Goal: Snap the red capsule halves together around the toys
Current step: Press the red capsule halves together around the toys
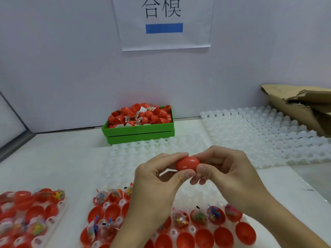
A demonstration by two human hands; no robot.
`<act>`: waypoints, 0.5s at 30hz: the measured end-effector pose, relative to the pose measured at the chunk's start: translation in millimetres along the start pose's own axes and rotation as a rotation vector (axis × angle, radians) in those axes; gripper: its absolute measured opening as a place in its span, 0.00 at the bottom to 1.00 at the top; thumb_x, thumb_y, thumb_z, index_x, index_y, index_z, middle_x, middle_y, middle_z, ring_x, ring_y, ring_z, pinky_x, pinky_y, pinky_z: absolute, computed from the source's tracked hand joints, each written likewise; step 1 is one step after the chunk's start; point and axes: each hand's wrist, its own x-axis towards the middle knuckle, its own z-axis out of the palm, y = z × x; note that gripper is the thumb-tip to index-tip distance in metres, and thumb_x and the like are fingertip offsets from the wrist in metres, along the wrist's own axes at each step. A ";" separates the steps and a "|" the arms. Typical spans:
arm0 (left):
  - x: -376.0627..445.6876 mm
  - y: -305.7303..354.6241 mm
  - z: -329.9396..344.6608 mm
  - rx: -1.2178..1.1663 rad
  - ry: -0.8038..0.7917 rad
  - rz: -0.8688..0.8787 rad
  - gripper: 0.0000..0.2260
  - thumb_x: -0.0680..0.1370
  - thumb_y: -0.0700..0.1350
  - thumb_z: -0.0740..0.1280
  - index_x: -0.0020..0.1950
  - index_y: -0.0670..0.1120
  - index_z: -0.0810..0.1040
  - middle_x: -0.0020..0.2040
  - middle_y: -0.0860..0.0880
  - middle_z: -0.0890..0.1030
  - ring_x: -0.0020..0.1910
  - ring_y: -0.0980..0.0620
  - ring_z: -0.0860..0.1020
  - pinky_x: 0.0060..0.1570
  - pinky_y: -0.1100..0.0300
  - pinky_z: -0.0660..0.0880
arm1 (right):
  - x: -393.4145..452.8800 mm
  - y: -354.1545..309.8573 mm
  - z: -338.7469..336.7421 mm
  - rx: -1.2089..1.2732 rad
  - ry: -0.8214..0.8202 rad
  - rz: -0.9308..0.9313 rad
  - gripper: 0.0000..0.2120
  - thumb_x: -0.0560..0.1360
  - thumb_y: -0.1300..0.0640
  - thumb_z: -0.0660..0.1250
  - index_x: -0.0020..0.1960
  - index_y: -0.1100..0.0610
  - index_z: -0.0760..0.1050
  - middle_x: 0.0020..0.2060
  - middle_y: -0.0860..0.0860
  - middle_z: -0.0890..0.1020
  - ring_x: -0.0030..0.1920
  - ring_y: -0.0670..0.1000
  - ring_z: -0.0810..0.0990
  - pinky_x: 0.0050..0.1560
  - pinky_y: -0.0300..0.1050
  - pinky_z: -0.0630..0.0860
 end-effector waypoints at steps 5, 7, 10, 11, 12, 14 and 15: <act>-0.4 -2.5 1.4 0.041 0.016 -0.005 0.15 0.66 0.37 0.78 0.45 0.56 0.85 0.41 0.54 0.85 0.43 0.57 0.84 0.44 0.70 0.78 | -0.4 1.9 -0.6 -0.038 -0.004 -0.009 0.09 0.74 0.73 0.68 0.43 0.62 0.82 0.32 0.57 0.85 0.33 0.54 0.85 0.36 0.41 0.79; -0.5 -3.6 2.2 0.058 0.033 -0.006 0.18 0.66 0.31 0.77 0.44 0.54 0.86 0.40 0.53 0.84 0.42 0.57 0.83 0.42 0.71 0.78 | -0.7 3.8 1.3 -0.047 -0.007 -0.014 0.10 0.73 0.75 0.68 0.41 0.62 0.81 0.32 0.56 0.85 0.32 0.53 0.85 0.35 0.40 0.79; -1.7 -4.6 3.6 0.070 0.045 0.005 0.20 0.66 0.27 0.75 0.44 0.51 0.86 0.39 0.52 0.83 0.40 0.57 0.83 0.41 0.70 0.78 | -1.4 6.2 3.0 -0.058 0.000 -0.017 0.11 0.72 0.77 0.67 0.40 0.63 0.81 0.31 0.56 0.85 0.32 0.53 0.85 0.35 0.41 0.79; -2.3 -5.1 4.0 0.084 0.042 0.015 0.19 0.66 0.27 0.75 0.44 0.51 0.86 0.39 0.52 0.83 0.40 0.57 0.83 0.41 0.70 0.78 | -1.8 6.6 3.5 -0.066 0.002 -0.018 0.12 0.72 0.78 0.67 0.40 0.63 0.82 0.31 0.55 0.85 0.31 0.53 0.84 0.35 0.41 0.80; -2.8 -5.8 4.2 0.104 0.041 0.026 0.19 0.66 0.27 0.75 0.44 0.52 0.86 0.40 0.53 0.83 0.41 0.56 0.83 0.41 0.69 0.78 | -1.9 6.8 4.1 -0.075 0.003 -0.017 0.12 0.72 0.78 0.67 0.40 0.63 0.82 0.31 0.55 0.85 0.31 0.52 0.84 0.35 0.41 0.80; -4.1 -8.0 5.4 0.155 0.057 0.049 0.17 0.66 0.30 0.76 0.44 0.53 0.85 0.41 0.54 0.83 0.42 0.56 0.83 0.42 0.68 0.79 | -2.4 7.7 4.8 -0.089 0.006 -0.008 0.13 0.72 0.77 0.67 0.41 0.61 0.83 0.31 0.54 0.85 0.32 0.50 0.84 0.36 0.40 0.80; -4.5 -8.8 6.2 0.186 0.072 0.070 0.15 0.67 0.33 0.76 0.44 0.52 0.84 0.41 0.55 0.82 0.43 0.56 0.83 0.42 0.67 0.79 | -2.7 7.2 5.4 -0.088 0.011 -0.004 0.13 0.73 0.76 0.67 0.43 0.60 0.83 0.33 0.53 0.86 0.34 0.50 0.85 0.37 0.39 0.80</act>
